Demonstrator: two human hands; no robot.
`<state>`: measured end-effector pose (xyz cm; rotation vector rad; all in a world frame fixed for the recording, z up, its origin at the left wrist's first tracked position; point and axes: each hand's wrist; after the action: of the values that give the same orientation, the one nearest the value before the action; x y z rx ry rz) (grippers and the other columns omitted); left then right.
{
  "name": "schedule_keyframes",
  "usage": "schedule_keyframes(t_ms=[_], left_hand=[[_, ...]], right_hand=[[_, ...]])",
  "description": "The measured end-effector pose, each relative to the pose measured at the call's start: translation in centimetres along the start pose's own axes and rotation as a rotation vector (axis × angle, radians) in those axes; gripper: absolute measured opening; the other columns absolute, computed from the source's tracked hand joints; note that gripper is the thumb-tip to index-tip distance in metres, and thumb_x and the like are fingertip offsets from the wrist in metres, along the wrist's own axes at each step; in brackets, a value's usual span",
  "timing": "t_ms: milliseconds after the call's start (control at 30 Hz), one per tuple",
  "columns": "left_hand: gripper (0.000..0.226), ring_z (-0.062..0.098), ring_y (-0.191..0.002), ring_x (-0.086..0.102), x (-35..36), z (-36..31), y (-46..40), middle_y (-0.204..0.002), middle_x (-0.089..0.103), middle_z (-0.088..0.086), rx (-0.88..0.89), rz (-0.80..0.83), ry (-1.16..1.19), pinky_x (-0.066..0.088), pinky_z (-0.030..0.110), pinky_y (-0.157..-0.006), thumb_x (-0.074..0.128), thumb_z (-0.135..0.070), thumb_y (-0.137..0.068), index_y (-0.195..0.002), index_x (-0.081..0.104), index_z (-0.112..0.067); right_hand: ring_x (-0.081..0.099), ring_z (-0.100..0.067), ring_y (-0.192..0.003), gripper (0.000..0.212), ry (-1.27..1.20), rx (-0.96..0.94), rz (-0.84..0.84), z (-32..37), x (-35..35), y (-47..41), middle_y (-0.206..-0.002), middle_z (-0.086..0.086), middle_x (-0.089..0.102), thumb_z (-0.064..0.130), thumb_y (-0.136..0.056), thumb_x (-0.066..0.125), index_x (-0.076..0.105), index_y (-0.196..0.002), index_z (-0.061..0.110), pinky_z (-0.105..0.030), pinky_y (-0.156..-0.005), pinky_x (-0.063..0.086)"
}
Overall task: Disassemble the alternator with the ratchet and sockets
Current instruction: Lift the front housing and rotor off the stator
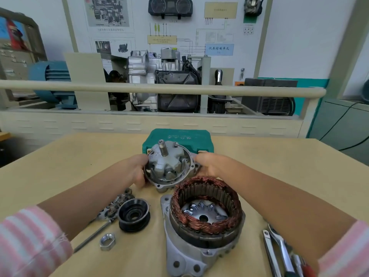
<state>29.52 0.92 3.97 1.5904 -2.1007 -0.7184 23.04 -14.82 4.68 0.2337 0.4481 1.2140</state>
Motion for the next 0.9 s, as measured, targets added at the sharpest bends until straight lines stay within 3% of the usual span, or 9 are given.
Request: schedule_keyframes(t_ms=[100, 167, 267, 333, 433, 533, 667, 833, 900], left_hand=[[0.039, 0.025, -0.064, 0.057, 0.3, 0.7, 0.7, -0.043, 0.06, 0.011, 0.064, 0.0, -0.022, 0.049, 0.037, -0.065, 0.044, -0.025, -0.097, -0.067, 0.056, -0.004], [0.043, 0.027, -0.064, 0.054, 0.4, 0.9, 1.3, -0.043, 0.06, 0.013, 0.09, 0.003, -0.043, 0.048, 0.033, -0.054, 0.037, -0.025, -0.098, -0.066, 0.055, -0.002], [0.046, 0.03, -0.064, 0.046, 0.4, 1.0, 2.4, -0.047, 0.06, 0.014, 0.089, -0.019, -0.056, 0.037, 0.023, -0.034, 0.029, -0.027, -0.099, -0.069, 0.052, -0.002], [0.051, 0.029, -0.063, 0.048, 0.3, 1.1, 2.9, -0.048, 0.059, 0.015, 0.089, -0.026, -0.041, 0.047, 0.025, -0.054, 0.031, -0.027, -0.1, -0.064, 0.053, 0.001], [0.053, 0.027, -0.064, 0.053, -0.3, 1.4, 4.4, -0.048, 0.061, 0.016, 0.122, -0.002, 0.008, 0.045, 0.038, -0.06, 0.032, -0.025, -0.1, -0.06, 0.05, 0.005], [0.033, 0.029, -0.089, 0.052, -0.6, 1.7, 6.0, -0.089, 0.056, 0.012, 0.26, -0.085, -0.055, 0.042, 0.037, -0.077, 0.037, -0.022, -0.099, -0.078, 0.041, 0.003], [0.017, 0.016, -0.08, 0.052, -0.7, 2.5, 8.0, -0.09, 0.058, 0.004, 0.727, -0.179, -0.267, 0.038, 0.028, -0.064, 0.045, -0.01, -0.094, -0.104, 0.058, -0.005], [0.016, -0.001, -0.083, 0.059, 1.7, 3.5, 12.5, -0.091, 0.067, -0.013, 1.2, 0.066, -0.837, 0.045, 0.013, -0.07, 0.056, -0.014, -0.091, -0.091, 0.068, -0.025], [0.016, -0.001, -0.084, 0.06, 3.1, 3.7, 13.7, -0.094, 0.067, -0.013, 1.257, 0.169, -1.045, 0.046, 0.016, -0.073, 0.058, -0.016, -0.091, -0.098, 0.071, -0.022]], right_hand=[[0.054, -0.014, -0.064, 0.026, 0.132, -0.024, 0.029, -0.5, -0.2, 0.7, -0.079, -0.006, 0.057, 0.015, -0.101, 0.037, 0.055, -0.083, 0.012, -0.024, -0.059, 0.051], [0.059, -0.019, -0.075, 0.02, 0.184, 0.044, 0.076, -0.6, -1.0, 1.3, -0.095, -0.012, 0.061, 0.014, -0.101, 0.036, 0.053, -0.106, 0.004, -0.028, -0.061, 0.052], [0.054, -0.026, -0.109, 0.038, 0.251, 0.04, 0.069, -0.7, -1.5, 1.7, -0.132, -0.017, 0.049, 0.016, -0.101, 0.037, 0.035, -0.138, 0.007, -0.037, -0.088, 0.046], [0.047, -0.029, -0.122, 0.046, 0.24, 0.027, 0.077, -1.0, -1.6, 2.1, -0.14, -0.016, 0.042, 0.021, -0.1, 0.039, 0.029, -0.143, 0.01, -0.042, -0.096, 0.042], [0.052, -0.028, -0.116, 0.047, 0.263, 0.024, 0.093, -1.5, -2.3, 2.7, -0.137, -0.011, 0.045, 0.027, -0.1, 0.04, 0.03, -0.143, 0.015, -0.039, -0.086, 0.048], [0.056, -0.027, -0.108, 0.037, 0.331, -0.024, 0.066, -1.8, -3.4, 3.8, -0.123, -0.011, 0.056, 0.028, -0.1, 0.039, 0.042, -0.134, 0.014, -0.038, -0.087, 0.049], [0.058, -0.022, -0.1, 0.031, 0.348, -0.132, 0.065, -2.1, -4.1, 5.8, -0.111, -0.008, 0.061, 0.034, -0.098, 0.042, 0.051, -0.119, 0.013, -0.036, -0.085, 0.046], [0.062, -0.02, -0.102, 0.028, 0.442, -0.142, 0.112, -4.1, -3.9, 8.7, -0.108, -0.008, 0.067, 0.034, -0.099, 0.038, 0.058, -0.109, 0.017, -0.038, -0.094, 0.049], [0.062, -0.019, -0.102, 0.031, 0.394, -0.161, 0.09, -5.1, -3.7, 9.3, -0.109, -0.007, 0.067, 0.035, -0.1, 0.035, 0.058, -0.112, 0.018, -0.039, -0.097, 0.046]])
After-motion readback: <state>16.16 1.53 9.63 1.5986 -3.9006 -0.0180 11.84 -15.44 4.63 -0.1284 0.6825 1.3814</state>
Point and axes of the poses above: each hand's wrist, its own y-axis away from the middle knuckle, its own x-axis out of the palm, z = x × y
